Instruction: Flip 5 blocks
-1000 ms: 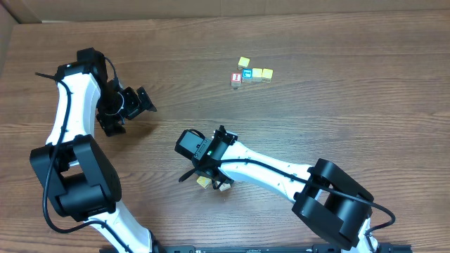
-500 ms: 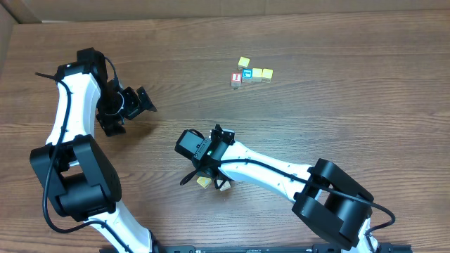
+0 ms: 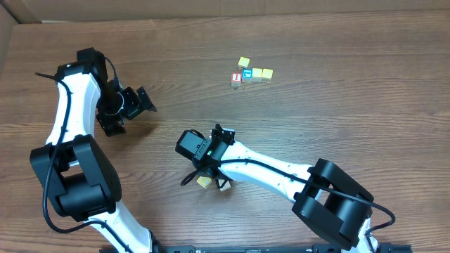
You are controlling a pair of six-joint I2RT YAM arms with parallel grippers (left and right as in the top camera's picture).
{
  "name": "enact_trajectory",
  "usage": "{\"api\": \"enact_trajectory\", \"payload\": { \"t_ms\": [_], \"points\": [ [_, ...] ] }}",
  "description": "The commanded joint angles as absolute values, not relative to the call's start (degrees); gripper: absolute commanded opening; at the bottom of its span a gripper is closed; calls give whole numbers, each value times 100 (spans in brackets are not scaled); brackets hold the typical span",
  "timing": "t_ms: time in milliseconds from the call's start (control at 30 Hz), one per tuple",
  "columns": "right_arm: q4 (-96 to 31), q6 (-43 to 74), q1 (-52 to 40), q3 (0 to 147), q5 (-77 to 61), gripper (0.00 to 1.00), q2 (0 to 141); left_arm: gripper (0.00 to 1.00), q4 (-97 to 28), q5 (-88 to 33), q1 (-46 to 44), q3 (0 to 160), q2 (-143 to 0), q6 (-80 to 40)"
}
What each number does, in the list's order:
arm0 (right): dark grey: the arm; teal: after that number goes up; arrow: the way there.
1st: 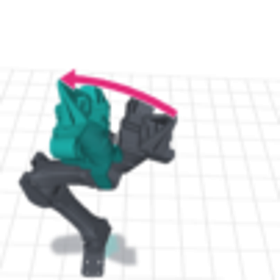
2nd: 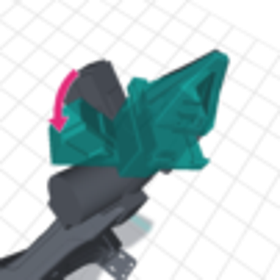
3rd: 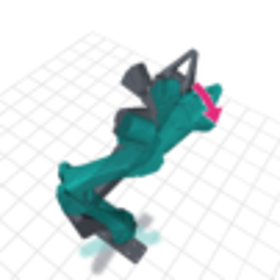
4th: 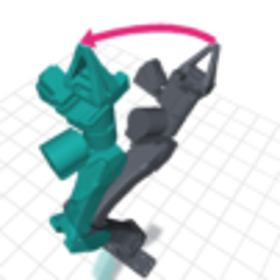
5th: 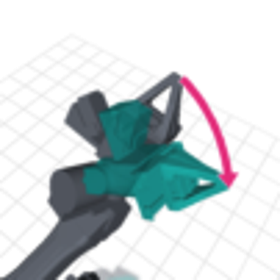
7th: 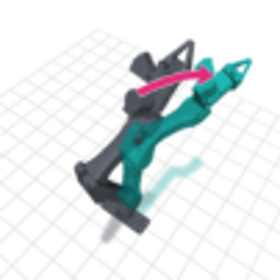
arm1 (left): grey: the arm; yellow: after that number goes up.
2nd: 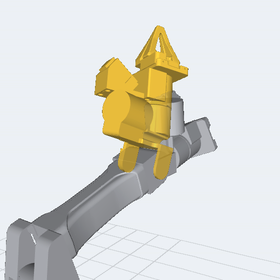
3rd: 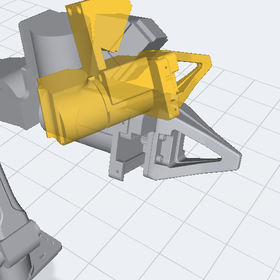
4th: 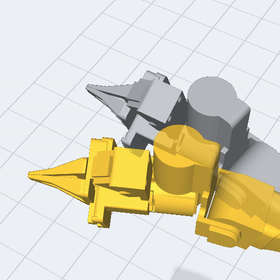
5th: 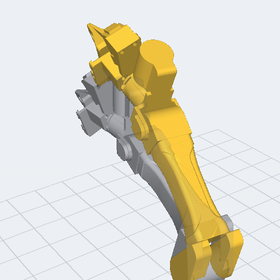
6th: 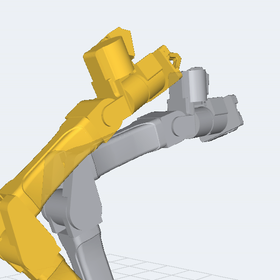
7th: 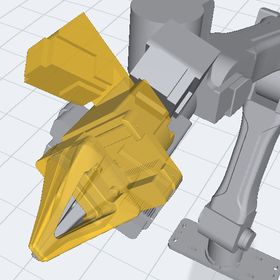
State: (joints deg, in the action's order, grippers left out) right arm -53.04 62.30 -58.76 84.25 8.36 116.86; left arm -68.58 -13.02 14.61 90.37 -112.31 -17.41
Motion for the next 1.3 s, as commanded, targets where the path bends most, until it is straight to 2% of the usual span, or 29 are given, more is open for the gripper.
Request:
{"api": "enact_trajectory", "payload": {
  "t_ms": [0,367,633,1267],
  "points": [
    [-5371,6208,-5876,8624,760,46,11487,100,-6851,-1293,1420,9124,-11262,-1691],
    [-5358,6213,-5892,8589,486,42,11487,100,-6853,-1293,1420,9122,-11260,-1691],
    [-5321,6208,-5894,8556,663,34,11493,100,-6851,-1291,1420,9122,-11262,-1691],
    [-5142,5819,-5876,8556,1094,34,11493,100,-6853,-1293,1420,9122,-11262,-1691]
  ]
}}
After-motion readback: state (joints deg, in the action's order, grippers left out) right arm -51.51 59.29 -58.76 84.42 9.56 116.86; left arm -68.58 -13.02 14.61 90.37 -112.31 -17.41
